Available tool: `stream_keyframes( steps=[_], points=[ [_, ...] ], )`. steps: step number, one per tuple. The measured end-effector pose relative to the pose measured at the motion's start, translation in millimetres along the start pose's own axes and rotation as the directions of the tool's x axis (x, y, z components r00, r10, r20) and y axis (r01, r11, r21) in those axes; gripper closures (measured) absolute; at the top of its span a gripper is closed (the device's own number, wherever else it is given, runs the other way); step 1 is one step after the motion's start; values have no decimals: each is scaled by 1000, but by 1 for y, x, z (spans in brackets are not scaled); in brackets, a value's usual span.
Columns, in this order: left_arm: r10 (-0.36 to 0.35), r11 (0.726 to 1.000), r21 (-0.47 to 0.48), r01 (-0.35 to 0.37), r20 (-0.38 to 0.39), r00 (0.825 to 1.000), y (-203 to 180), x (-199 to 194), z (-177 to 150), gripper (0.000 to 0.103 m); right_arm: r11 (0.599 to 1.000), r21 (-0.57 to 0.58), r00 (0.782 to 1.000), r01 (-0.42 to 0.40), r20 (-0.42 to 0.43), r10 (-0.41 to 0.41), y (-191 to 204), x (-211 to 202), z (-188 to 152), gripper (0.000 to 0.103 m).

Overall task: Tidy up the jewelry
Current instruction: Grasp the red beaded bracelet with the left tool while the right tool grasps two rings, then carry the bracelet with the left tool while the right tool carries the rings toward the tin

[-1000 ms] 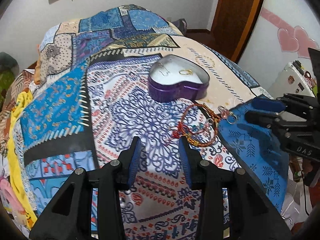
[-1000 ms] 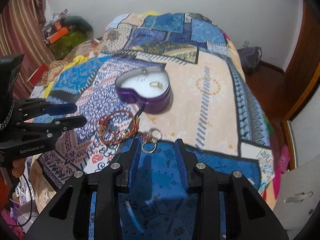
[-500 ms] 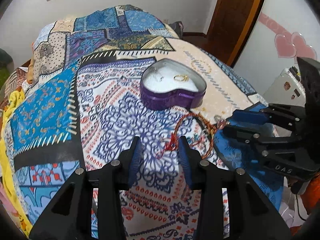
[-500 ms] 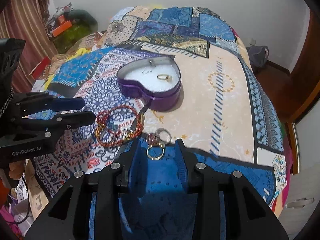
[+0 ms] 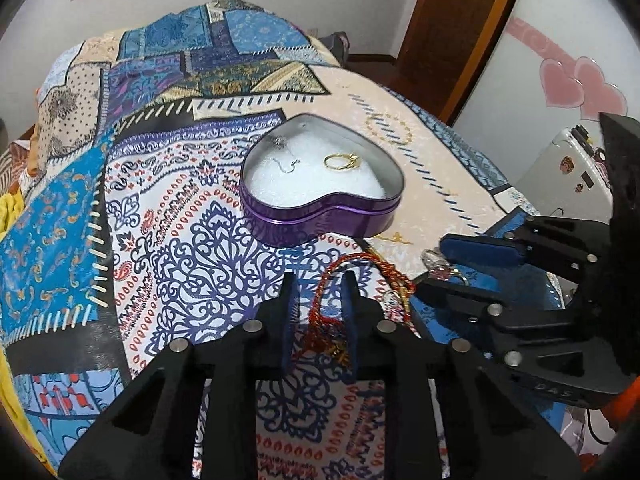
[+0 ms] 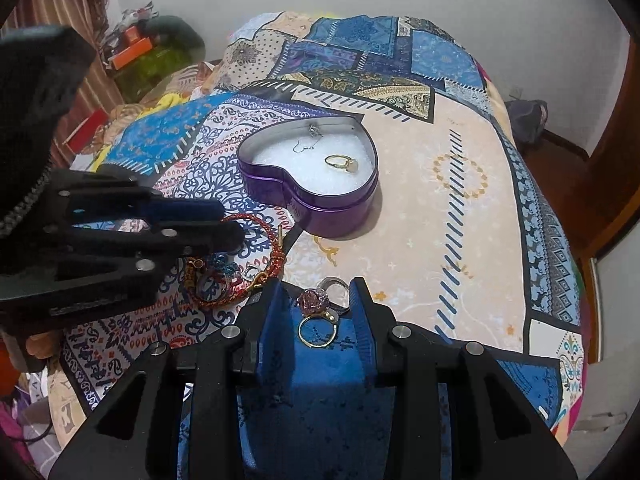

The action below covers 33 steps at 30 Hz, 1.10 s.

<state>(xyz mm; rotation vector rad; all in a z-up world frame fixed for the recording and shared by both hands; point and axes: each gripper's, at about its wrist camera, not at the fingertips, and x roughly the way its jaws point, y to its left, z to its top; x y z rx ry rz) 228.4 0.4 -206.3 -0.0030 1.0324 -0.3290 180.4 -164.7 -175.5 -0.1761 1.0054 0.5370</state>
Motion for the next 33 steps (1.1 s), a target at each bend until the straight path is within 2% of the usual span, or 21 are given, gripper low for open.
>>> stream_keyframes(
  steps=[4,6,8,13,22,26,27,29,31,33],
  points=[
    [-47,999,-27,48,6,999,6,0,0,100,1000,-8,1000,-2,9,2,0,-1,0,82],
    [-65,997,-29,65,18,998,7,-3,0,101,1000,-8,1000,-5,10,5,0,-1,1,83],
    [-60,998,-20,61,38,997,6,-9,1,101,1000,-7,1000,-8,14,8,0,-1,2,90],
    [-54,998,-18,56,77,996,4,-25,2,101,1000,-14,999,0,33,1,2,-5,4,93],
    [-27,999,-23,30,151,988,5,-59,3,101,999,-45,996,23,91,-18,10,-27,8,95],
    [-4,1000,-20,7,176,984,6,-73,0,101,1000,-16,997,-5,74,6,4,-31,10,94],
    [0,1000,-23,4,176,984,7,-74,-1,101,1000,-1,998,-8,62,8,2,-30,10,94],
    [11,1000,-28,-7,172,985,9,-75,-5,101,999,38,999,-20,31,19,-6,-27,8,86],
    [23,999,-35,-18,162,986,13,-74,-10,101,998,60,1000,-28,14,28,-11,-25,4,68],
    [27,999,-43,-21,152,988,16,-71,-14,101,998,59,1000,-2,15,1,-13,-24,-1,66]
  ],
)
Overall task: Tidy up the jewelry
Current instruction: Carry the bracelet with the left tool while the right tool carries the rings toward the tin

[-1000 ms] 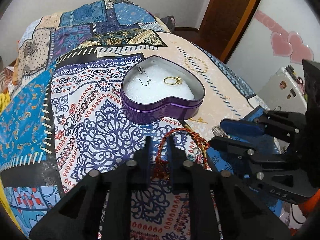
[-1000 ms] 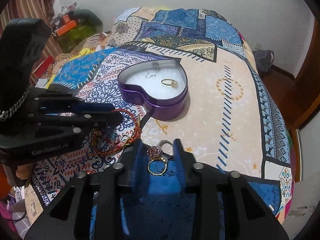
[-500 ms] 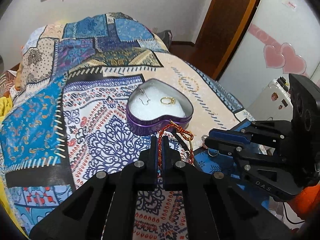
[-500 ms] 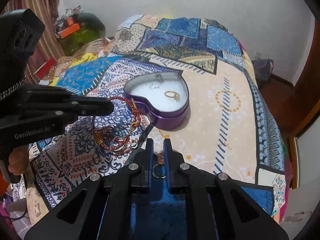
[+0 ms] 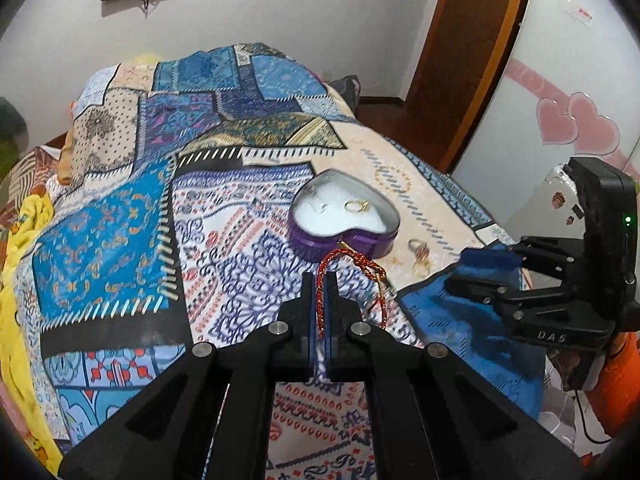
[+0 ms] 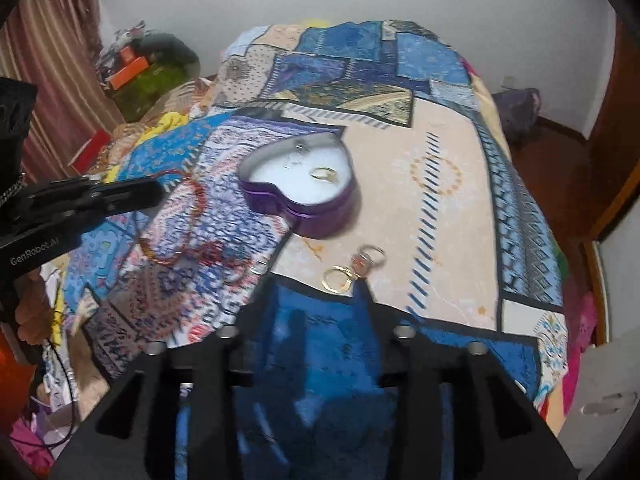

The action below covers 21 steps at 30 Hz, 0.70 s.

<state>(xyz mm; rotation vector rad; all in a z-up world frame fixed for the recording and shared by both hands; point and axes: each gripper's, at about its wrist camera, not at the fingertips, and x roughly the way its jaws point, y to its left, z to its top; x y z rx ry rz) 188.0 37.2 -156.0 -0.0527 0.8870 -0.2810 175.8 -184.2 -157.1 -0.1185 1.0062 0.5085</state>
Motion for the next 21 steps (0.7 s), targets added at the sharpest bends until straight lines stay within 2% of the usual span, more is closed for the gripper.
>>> stream_keyframes(
  steps=[6,11,15,20,21],
  points=[
    [16,999,-32,-16,-24,1000,9,7,-10,101,999,8,999,49,-12,-49,-8,8,0,66],
    [20,999,-41,-21,-21,1000,12,10,-9,101,996,63,998,67,16,-68,-25,13,11,66],
    [25,999,-41,-26,-23,999,13,14,-7,101,995,71,997,73,1,-74,-32,22,15,66],
    [27,999,-42,-28,-27,999,14,19,-7,101,997,66,999,46,-27,-44,-33,32,14,71],
    [27,999,-43,-28,-28,999,14,20,-7,101,997,64,999,45,-32,-43,-33,34,14,77]
  ],
)
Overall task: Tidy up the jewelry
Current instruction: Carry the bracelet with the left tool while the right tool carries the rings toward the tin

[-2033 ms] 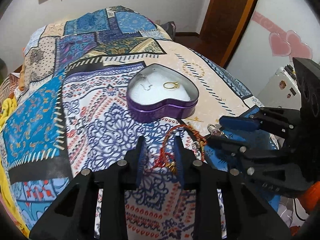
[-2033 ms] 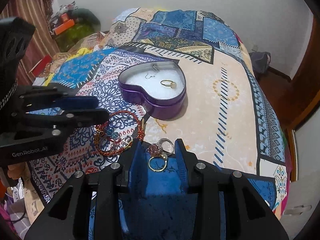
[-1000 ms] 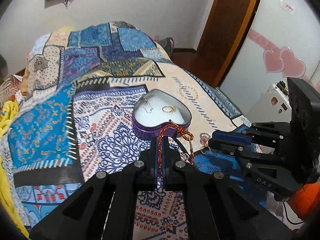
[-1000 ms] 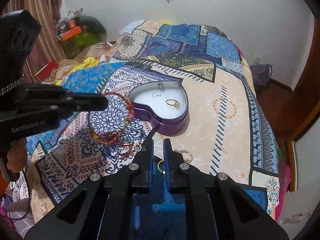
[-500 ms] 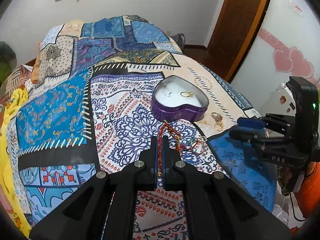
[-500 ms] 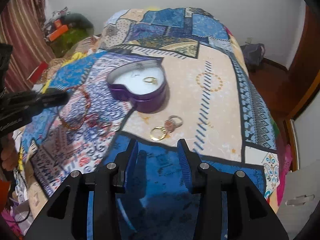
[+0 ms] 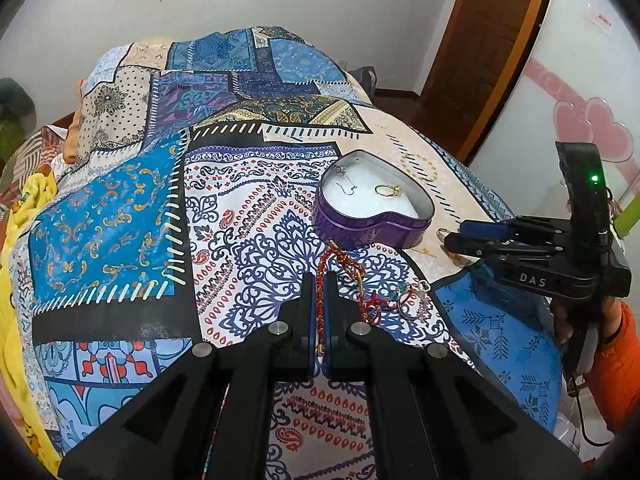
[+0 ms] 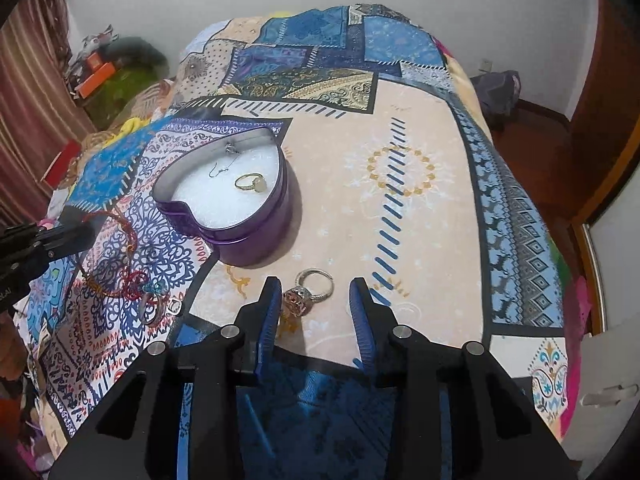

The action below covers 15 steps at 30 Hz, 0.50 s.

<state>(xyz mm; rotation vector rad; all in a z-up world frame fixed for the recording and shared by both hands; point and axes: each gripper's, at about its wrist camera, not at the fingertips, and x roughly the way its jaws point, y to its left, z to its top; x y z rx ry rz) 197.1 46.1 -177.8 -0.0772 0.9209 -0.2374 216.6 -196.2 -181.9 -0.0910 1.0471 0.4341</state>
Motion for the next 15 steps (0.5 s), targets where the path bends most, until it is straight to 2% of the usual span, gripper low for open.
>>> stream_keyframes(
  steps=[1,5,6,15],
  points=[
    [-1,1000,-2,1,-1,1000,0,1,0,101,1000,-3,1000,-6,-6,6,0,3,0,81],
    [-1,1000,1,1,4,1000,-1,-1,1,101,1000,18,1000,-23,-2,23,-5,5,-1,83],
    [0,1000,3,0,7,1000,-1,-2,2,101,999,25,1000,-25,-1,25,-7,4,-1,92],
    [-1,1000,14,0,61,998,-5,-17,16,101,1000,14,999,-8,40,7,-8,-9,0,92]
  ],
)
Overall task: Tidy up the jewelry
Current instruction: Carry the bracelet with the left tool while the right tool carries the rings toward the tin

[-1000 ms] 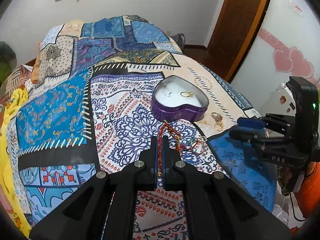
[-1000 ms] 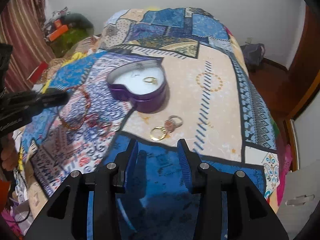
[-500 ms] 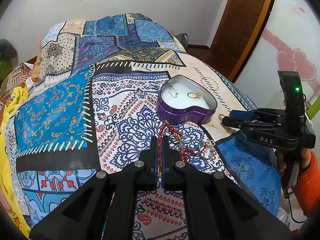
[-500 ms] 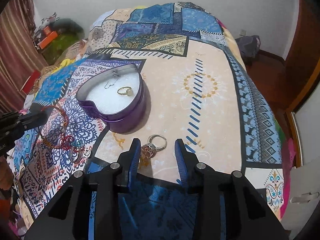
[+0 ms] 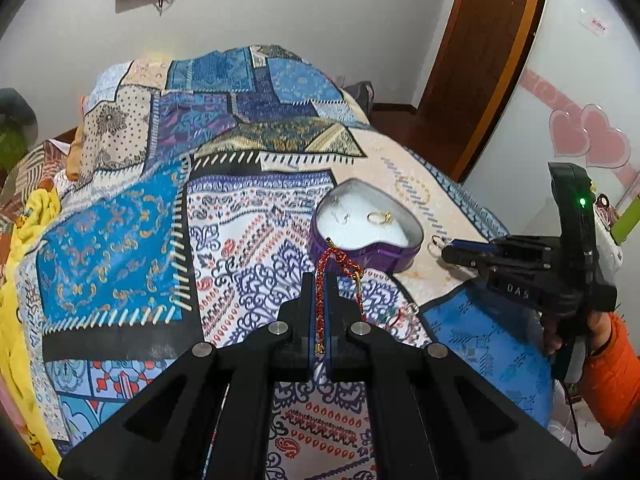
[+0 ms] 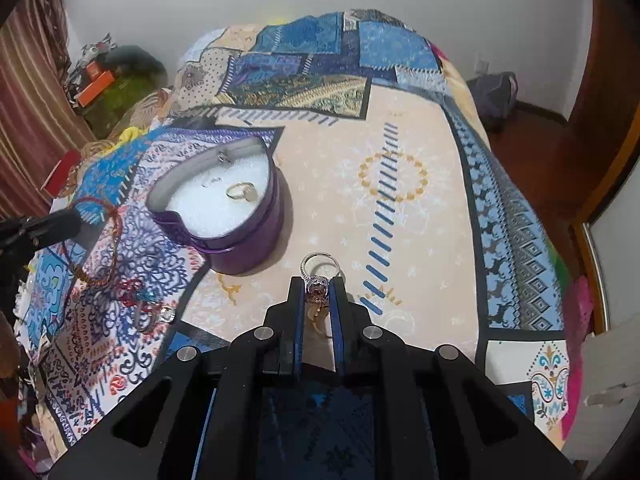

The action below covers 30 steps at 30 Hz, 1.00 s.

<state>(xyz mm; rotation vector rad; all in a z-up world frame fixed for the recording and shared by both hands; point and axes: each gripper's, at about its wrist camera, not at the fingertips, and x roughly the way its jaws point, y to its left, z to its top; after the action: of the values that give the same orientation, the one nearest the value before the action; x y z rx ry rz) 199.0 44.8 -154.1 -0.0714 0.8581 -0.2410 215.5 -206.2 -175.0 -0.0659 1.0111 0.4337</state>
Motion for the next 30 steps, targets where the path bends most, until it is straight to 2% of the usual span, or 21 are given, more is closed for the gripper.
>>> stream_keyframes(
  steps=[15,22,30],
  points=[
    [-8,1000,22,6,77,997,-12,-7,32,101,996,-93,989,-9,148,23,34,-42,22,92],
    [-14,1000,22,12,96,995,-13,3,48,101,994,-109,986,-31,160,48,43,-35,31,92],
    [-5,999,35,3,65,998,-13,27,53,101,991,-120,988,-54,139,70,47,-20,37,92]
  ],
)
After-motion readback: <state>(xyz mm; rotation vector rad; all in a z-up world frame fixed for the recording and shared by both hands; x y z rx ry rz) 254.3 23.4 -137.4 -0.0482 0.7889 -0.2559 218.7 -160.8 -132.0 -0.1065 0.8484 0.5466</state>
